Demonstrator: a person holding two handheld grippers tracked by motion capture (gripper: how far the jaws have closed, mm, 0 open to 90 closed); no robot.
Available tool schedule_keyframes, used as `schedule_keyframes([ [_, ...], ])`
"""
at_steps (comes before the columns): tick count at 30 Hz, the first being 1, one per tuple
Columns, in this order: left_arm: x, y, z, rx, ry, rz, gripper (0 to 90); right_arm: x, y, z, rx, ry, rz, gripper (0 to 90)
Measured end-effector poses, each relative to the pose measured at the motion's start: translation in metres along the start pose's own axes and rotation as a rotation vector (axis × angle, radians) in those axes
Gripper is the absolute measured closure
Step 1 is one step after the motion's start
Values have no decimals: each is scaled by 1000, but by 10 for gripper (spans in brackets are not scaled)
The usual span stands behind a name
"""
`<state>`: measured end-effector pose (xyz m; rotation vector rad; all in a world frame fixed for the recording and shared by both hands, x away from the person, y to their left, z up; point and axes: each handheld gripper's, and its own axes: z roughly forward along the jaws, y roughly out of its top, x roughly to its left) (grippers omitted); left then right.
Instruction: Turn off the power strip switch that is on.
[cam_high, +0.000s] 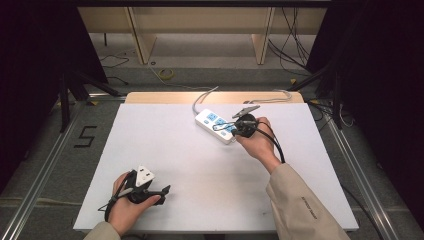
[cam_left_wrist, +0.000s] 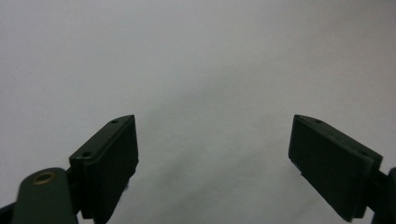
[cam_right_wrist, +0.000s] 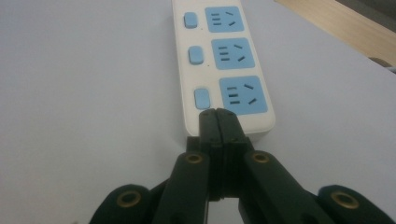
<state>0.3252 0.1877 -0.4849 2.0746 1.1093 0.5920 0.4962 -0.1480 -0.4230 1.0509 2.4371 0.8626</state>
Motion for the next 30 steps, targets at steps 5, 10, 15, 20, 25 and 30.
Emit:
schedule_keyframes([
  [5, 0, 0, 0, -1, 0, -1, 155, -1, 2, 1, 2, 0, 3, 900],
  [10, 0, 0, 0, 0, 0, 0, 154, -1, 4, 2, 5, -2, -1, 900],
  [15, 0, 0, 0, -1, 0, 0, 155, -2, 4, 5, 10, -3, 3, 900],
  [20, 0, 0, 0, 0, 0, 0, 155, -3, 4, 8, 15, -4, 6, 900],
  [25, 0, 0, 0, 1, -1, 3, 155, -3, 6, 10, 17, -2, 9, 900],
  [30, 0, 0, 0, 3, -1, 4, 155, -3, 7, 11, 20, -4, 8, 900],
])
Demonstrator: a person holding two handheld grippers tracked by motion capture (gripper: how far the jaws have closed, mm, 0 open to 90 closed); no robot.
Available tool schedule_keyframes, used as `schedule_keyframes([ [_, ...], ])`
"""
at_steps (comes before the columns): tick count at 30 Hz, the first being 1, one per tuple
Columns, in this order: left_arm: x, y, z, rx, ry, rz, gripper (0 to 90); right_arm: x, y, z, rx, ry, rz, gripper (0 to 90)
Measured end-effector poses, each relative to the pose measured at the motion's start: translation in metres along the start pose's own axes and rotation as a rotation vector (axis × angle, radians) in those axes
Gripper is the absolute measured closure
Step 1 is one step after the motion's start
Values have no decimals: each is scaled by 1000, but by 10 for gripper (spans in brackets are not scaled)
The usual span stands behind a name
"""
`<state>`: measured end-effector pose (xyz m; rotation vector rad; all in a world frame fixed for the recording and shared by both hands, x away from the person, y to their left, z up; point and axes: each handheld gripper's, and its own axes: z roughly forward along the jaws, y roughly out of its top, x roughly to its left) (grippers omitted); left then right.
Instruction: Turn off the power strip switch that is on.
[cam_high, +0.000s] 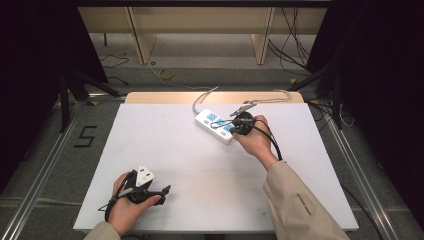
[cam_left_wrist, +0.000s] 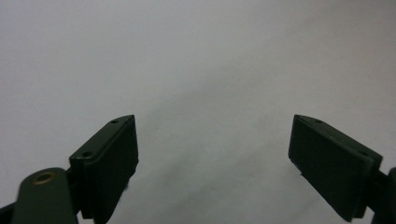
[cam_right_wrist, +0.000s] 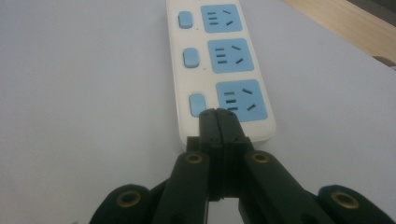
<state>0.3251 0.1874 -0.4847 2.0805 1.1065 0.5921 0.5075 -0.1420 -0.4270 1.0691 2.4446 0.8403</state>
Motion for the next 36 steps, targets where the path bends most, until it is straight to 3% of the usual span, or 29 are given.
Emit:
schedule_keyframes([
  [36, 0, 0, 0, -7, -3, -6, 155, 5, 16, 9, 0, -2, -12, 900],
])
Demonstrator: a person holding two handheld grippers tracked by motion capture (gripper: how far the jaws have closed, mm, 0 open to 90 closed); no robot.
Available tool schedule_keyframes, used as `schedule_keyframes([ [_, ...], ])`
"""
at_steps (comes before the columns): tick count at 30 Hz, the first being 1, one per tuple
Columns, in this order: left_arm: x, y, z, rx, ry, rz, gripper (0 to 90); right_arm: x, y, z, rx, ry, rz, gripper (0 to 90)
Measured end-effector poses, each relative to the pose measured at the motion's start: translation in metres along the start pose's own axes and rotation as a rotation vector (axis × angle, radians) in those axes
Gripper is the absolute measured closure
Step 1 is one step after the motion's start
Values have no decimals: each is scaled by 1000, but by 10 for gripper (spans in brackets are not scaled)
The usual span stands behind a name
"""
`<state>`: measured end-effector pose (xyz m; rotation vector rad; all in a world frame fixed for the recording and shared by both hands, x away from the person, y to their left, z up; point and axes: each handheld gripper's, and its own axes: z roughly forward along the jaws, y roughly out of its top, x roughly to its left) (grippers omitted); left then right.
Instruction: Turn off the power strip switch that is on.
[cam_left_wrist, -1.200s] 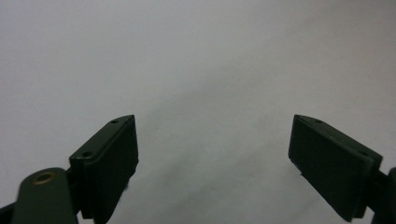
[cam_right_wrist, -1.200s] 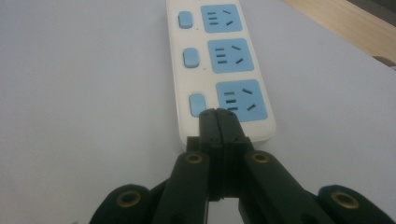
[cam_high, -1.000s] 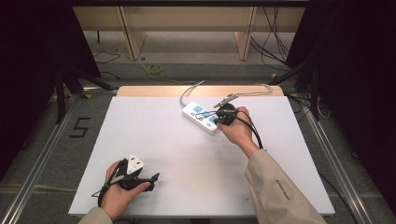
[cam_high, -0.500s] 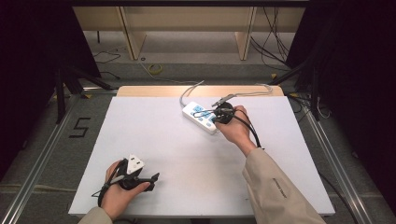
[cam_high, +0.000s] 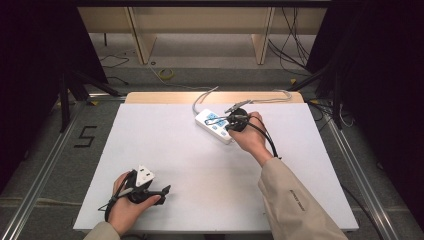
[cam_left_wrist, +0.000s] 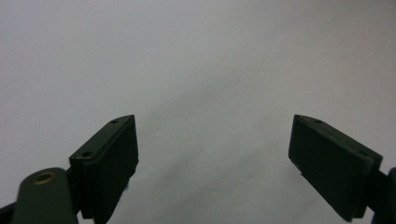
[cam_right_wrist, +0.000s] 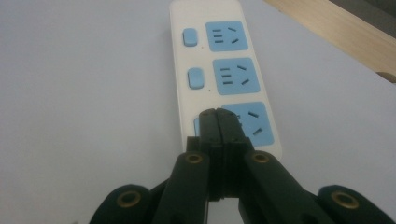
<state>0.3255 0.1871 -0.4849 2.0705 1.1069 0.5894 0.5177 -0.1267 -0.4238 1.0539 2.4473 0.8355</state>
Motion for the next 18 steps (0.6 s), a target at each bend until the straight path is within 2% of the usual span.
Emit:
schedule_keyframes([
  [18, 0, 0, 0, 5, -1, 9, 155, 0, 0, 12, 20, -3, 3, 900],
])
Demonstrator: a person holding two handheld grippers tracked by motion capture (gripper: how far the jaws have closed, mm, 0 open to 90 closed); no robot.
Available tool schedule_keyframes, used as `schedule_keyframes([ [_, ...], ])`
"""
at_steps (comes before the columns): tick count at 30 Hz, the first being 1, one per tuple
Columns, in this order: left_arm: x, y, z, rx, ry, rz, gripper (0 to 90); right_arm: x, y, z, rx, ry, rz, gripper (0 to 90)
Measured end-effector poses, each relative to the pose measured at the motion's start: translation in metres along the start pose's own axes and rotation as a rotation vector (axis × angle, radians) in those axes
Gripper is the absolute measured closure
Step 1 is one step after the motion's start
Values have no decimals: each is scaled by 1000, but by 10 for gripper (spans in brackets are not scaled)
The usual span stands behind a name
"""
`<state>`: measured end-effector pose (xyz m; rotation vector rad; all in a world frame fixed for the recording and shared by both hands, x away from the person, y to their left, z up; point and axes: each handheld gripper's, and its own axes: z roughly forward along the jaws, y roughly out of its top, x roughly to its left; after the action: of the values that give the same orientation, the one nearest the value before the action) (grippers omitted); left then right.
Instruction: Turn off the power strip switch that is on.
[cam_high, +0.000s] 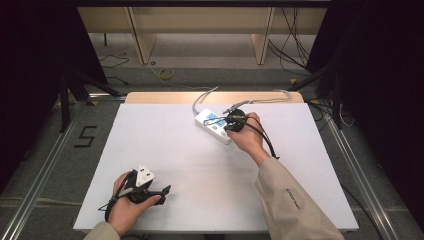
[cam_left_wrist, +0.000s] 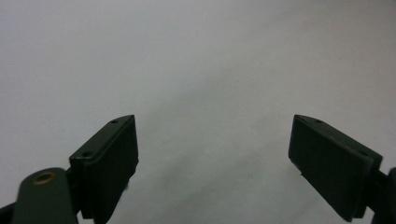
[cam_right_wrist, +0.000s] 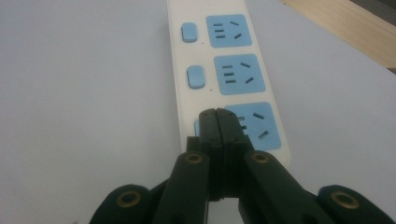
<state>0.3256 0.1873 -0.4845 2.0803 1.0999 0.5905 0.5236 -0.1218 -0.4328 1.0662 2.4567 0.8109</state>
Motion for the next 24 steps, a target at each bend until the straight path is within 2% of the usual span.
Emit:
schedule_keyframes([
  [24, -1, 0, 0, -2, -3, 2, 155, 1, 0, 13, 14, 6, 15, 900],
])
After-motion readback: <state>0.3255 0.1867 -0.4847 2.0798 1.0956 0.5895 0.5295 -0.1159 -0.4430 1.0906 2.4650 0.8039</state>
